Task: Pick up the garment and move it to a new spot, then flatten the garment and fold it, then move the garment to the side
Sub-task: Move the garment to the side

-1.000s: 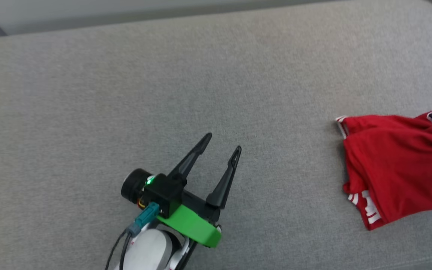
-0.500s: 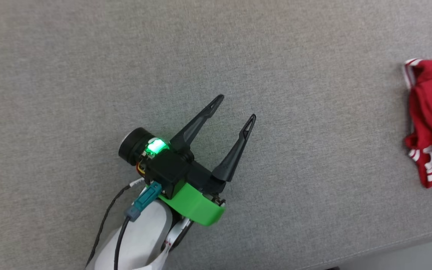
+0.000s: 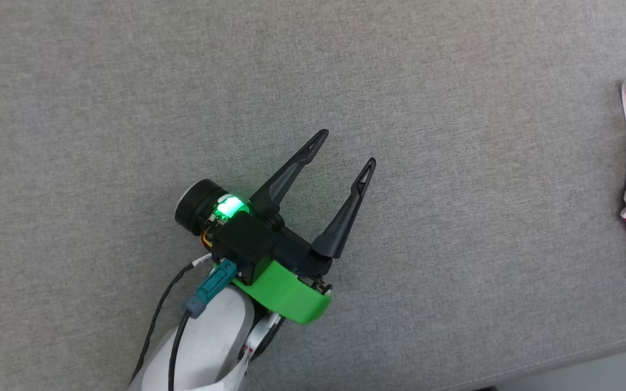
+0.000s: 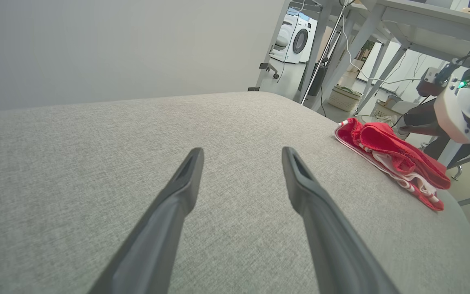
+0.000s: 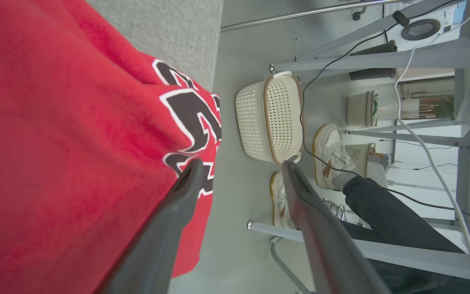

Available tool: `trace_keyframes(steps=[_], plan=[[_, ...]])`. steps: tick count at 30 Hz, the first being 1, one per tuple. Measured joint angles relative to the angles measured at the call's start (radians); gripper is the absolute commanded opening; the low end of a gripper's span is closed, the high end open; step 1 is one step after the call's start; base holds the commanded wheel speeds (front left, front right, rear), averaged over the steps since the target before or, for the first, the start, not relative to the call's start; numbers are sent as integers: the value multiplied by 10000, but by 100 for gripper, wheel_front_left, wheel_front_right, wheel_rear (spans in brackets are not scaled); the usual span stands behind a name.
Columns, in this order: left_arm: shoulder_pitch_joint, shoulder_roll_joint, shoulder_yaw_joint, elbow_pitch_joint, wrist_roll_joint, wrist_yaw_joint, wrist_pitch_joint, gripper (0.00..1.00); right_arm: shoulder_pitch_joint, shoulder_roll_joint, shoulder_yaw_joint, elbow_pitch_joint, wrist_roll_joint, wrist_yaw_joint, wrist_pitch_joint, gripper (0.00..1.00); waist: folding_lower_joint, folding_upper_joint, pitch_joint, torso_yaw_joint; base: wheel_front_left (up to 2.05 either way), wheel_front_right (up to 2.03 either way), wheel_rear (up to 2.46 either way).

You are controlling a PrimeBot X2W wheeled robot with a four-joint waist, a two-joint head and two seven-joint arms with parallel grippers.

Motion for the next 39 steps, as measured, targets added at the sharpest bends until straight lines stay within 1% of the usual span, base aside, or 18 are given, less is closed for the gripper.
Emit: trace_keyframes(steps=[4, 9, 15, 22, 25, 30, 34, 39], plan=[[44, -125, 153, 90, -33, 0, 2, 100, 1, 207, -136, -268, -104, 0, -100, 100, 0, -1, -360, 76, 0, 0, 0], [437, -389, 621, 322, -280, 0, 2, 100, 16, 470, -94, -922, -94, 0, -339, 100, -1, -1, -1003, 189, 0, 0, 0], [1189, -516, 1333, 554, -337, 0, 2, 100, 179, 1227, 12, -1946, 405, 0, -752, 100, -2, -1, -2002, 379, 0, 0, 0], [2115, -614, 2196, 784, -291, 0, 2, 100, 990, 2472, 35, -3321, 1438, 0, -1204, 100, -2, -1, -3305, 709, 0, 0, 0], [2446, -633, 2518, 809, -291, 0, 0, 100, 1412, 2901, -48, -3693, 1820, 0, -1507, 100, -2, -1, -3829, 884, 0, 0, 0], [2847, -648, 2811, 825, -309, 0, 0, 100, 2330, 3896, -219, -4270, 2232, -2, -2178, 100, -2, -1, -4563, 1289, 0, 0, 0], [3118, -675, 2980, 878, -477, 0, 0, 100, 3148, 4794, -362, -4447, 2475, -2, -2888, 100, -2, -1, -4946, 1718, 0, 0, 0], [3505, -686, 2955, 947, -430, 0, 0, 100, 4092, 5754, -418, -4470, 2370, -2, -3831, 100, -2, -1, -5376, 2158, 0, 0, 0]])
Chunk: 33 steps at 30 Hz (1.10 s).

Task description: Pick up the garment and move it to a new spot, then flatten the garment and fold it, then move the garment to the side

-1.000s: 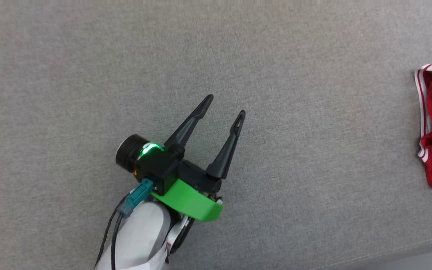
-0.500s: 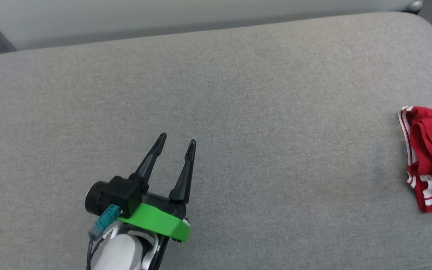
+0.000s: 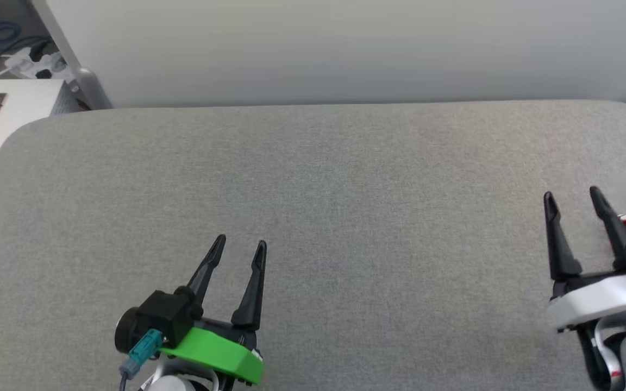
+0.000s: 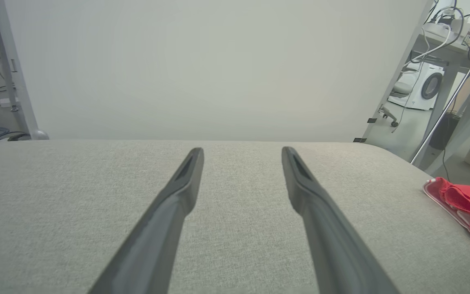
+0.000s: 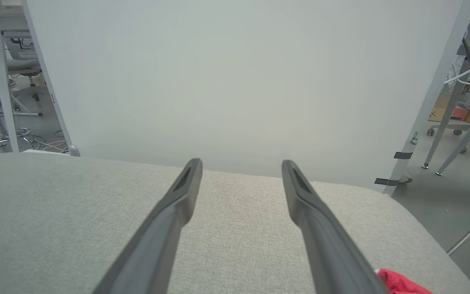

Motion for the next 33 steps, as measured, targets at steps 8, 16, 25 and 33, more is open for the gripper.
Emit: trace_keyframes(steps=[8, 16, 25, 33], plan=[[504, -29, 52, 199, 169, 0, 0, 100, 1282, 1346, -132, 155, -387, -2, -807, 100, 0, 0, -517, 557, 0, 0, 0], [732, -65, 67, 489, 491, 0, 2, 100, 1688, 1697, 102, 514, -543, -2, -1007, 100, 0, 0, -696, 738, 0, 0, 0], [755, -138, 364, 418, 895, 0, 2, 100, 1714, 1787, 174, 477, -573, -2, -1018, 100, 0, 0, -606, 693, 0, 0, 0], [755, -272, 431, 357, 1127, 0, 2, 100, 1714, 1837, 171, 439, -627, -2, -1018, 100, 0, 0, -542, 658, 0, 0, 0]])
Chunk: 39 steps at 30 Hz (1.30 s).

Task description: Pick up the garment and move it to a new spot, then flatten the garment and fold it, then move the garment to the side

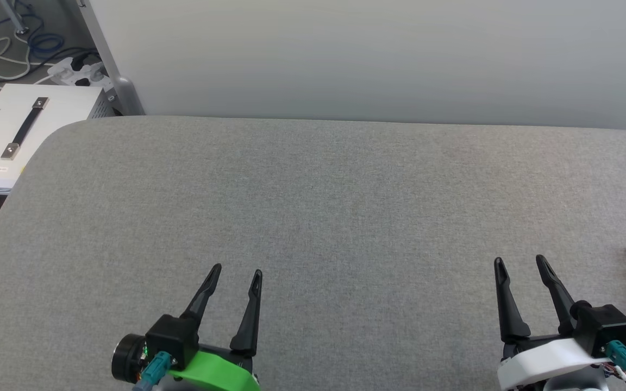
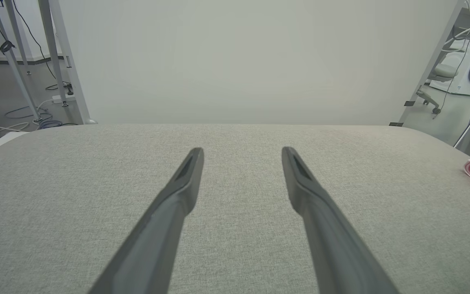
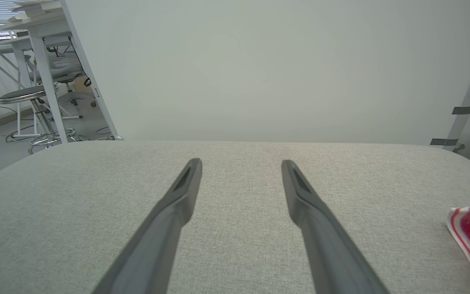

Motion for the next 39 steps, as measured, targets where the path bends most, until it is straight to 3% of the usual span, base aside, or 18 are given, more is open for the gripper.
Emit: trace_keyframes(steps=[10, 11, 39], plan=[[10, -38, 63, -63, -48, 0, 0, 100, 0, 40, 21, -33, -2, 0, -2, 100, 0, 0, 6, -4, 0, 0, 0], [10, -40, 92, -132, -48, 0, 0, 0, 0, 42, 21, -40, 0, 0, -2, 0, 0, 0, 18, -9, 0, 0, 0], [-10, -38, 343, -228, 194, 182, 462, 0, -11, 40, -17, -61, -190, 0, 462, 0, 1, 0, 25, -160, 0, 0, 0]])
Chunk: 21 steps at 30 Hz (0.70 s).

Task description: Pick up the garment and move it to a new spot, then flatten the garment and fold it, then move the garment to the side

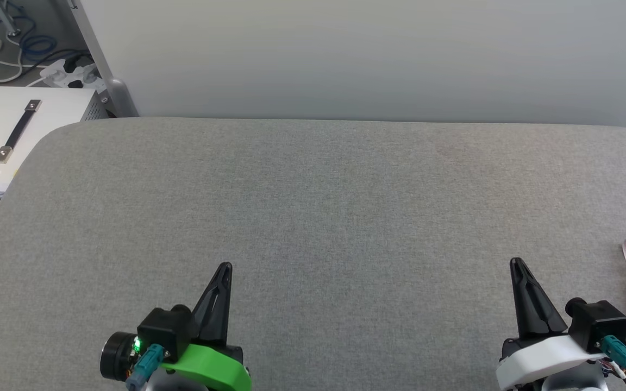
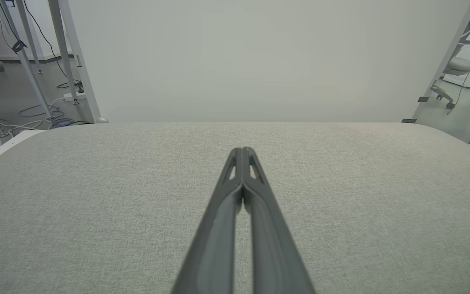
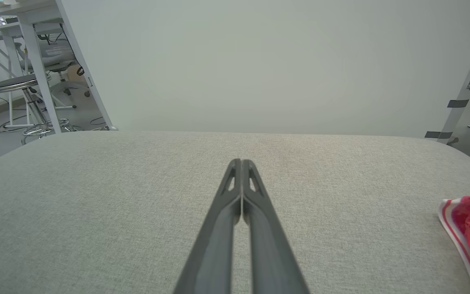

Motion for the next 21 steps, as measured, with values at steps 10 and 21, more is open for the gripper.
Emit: trace_keyframes(steps=[10, 21], plan=[[-7, 0, 180, -69, 107, 98, 194, 0, -10, 0, -6, -50, -88, 0, 196, 0, 0, 0, 1, -62, 0, 0, 0], [-16, -4, 286, -115, 295, 188, 445, 0, -28, 2, -12, -121, -178, 0, 414, 0, 0, 0, 3, -130, 0, 0, 0]])
